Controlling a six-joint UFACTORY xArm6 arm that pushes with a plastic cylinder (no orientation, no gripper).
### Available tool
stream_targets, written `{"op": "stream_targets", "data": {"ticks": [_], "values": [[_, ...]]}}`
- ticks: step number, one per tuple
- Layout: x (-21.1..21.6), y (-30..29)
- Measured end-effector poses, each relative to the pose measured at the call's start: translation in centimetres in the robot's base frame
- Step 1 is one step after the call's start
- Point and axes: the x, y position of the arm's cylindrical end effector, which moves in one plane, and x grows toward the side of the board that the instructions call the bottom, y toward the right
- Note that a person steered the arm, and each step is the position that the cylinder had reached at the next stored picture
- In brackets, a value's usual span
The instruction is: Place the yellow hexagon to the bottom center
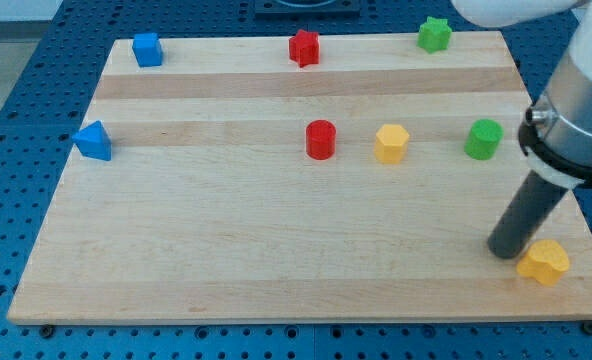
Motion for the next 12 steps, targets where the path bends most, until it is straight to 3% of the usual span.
{"op": "stream_targets", "data": {"ticks": [1, 2, 3, 5, 6, 7, 9, 11, 12], "values": [[-3.8, -7.9], [-10.0, -11.2], [-11.7, -11.2], [-16.8, -17.7], [-18.2, -14.6], [-18.0, -9.8], [-12.6, -7.7], [-11.3, -0.5], [-10.7, -3.6]]}}
